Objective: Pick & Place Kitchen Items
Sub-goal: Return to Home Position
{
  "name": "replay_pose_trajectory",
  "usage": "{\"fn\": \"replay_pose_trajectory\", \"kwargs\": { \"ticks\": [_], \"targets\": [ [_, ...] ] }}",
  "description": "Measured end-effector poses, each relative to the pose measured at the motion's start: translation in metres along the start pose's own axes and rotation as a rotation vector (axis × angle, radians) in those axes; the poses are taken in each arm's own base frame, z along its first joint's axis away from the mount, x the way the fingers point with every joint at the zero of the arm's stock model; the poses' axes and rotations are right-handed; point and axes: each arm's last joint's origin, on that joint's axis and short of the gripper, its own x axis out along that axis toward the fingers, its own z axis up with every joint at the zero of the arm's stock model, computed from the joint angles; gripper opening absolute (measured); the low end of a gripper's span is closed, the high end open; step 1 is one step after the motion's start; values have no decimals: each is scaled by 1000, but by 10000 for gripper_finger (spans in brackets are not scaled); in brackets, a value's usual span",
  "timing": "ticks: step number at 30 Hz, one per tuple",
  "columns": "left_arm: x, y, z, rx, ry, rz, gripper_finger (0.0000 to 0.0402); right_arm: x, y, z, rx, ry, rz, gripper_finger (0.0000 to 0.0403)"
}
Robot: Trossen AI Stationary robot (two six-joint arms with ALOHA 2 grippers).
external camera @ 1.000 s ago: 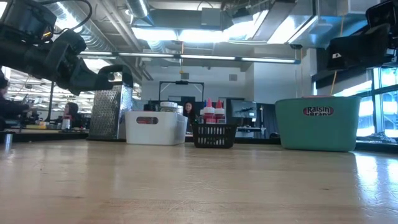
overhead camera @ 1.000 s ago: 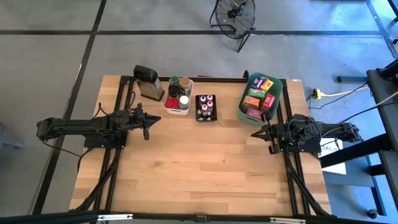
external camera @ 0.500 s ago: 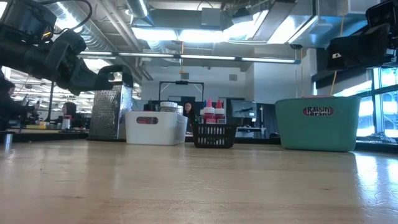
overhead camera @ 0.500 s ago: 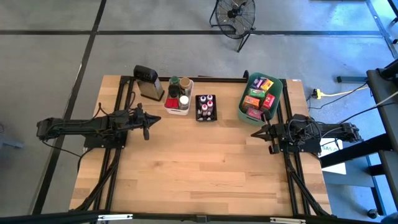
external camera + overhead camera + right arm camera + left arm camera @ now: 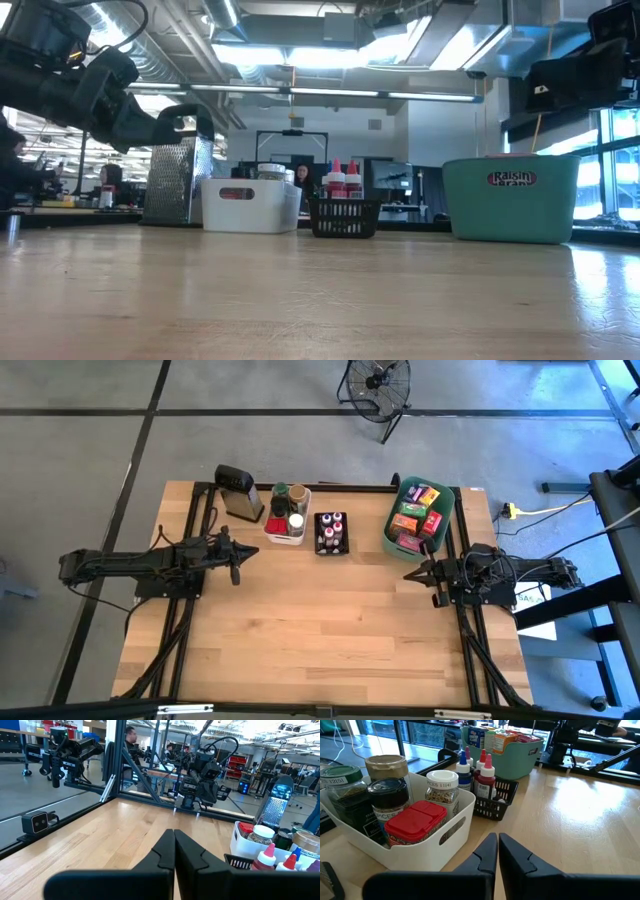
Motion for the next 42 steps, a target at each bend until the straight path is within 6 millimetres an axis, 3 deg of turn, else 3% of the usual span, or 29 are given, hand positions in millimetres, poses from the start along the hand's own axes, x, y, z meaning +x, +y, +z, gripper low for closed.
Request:
{"fn": "replay_pose_trajectory", "kwargs": {
  "ticks": [42],
  "targets": [
    [0,0,0,0,0,0,8,0,0,0,0,-1,1,1]
  ]
}}
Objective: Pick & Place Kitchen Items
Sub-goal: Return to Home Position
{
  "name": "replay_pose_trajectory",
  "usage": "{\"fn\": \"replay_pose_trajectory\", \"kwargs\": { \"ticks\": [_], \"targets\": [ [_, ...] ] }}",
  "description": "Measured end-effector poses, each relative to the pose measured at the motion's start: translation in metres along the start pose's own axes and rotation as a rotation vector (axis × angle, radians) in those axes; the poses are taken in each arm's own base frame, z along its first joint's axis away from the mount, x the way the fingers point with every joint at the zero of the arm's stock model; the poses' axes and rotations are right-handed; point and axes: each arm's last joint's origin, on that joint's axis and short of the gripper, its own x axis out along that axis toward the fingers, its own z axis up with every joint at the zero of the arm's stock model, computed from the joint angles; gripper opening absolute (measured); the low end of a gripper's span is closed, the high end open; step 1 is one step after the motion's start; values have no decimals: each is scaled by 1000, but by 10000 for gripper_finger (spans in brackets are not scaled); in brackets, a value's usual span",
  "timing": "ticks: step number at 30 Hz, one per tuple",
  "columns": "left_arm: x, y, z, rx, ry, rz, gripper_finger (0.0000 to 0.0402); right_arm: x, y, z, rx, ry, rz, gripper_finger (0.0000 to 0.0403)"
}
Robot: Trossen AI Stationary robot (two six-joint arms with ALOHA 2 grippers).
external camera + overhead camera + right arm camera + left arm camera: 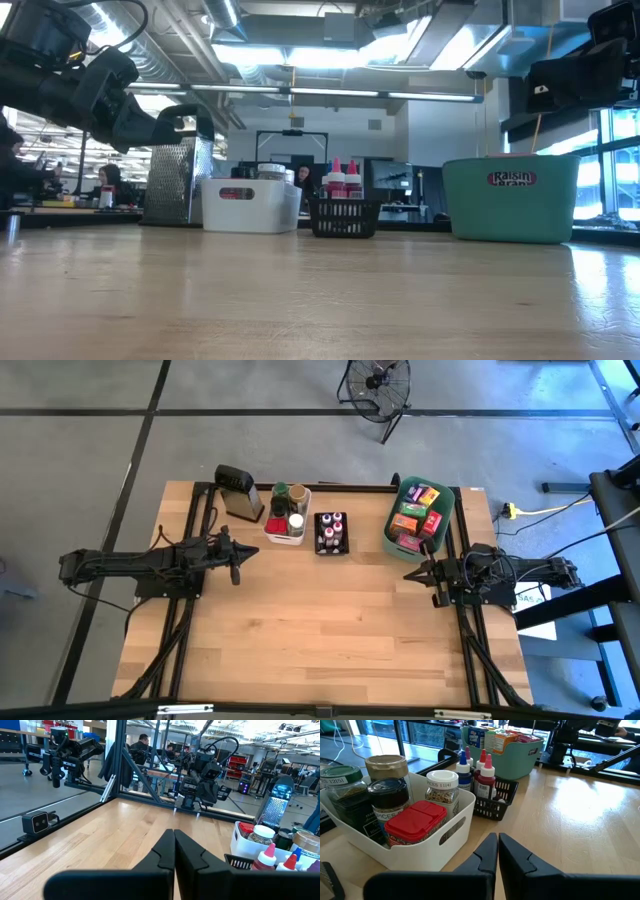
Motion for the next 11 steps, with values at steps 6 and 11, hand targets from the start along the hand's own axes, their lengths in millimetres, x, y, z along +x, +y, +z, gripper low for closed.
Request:
{"fn": "replay_pose_trajectory", "kwargs": {
  "ticks": [6,11],
  "targets": [
    [0,0,0,0,0,0,13,0,0,0,0,0,0,1],
    [0,0,0,0,0,0,9,0,0,0,0,0,0,1]
  ]
}}
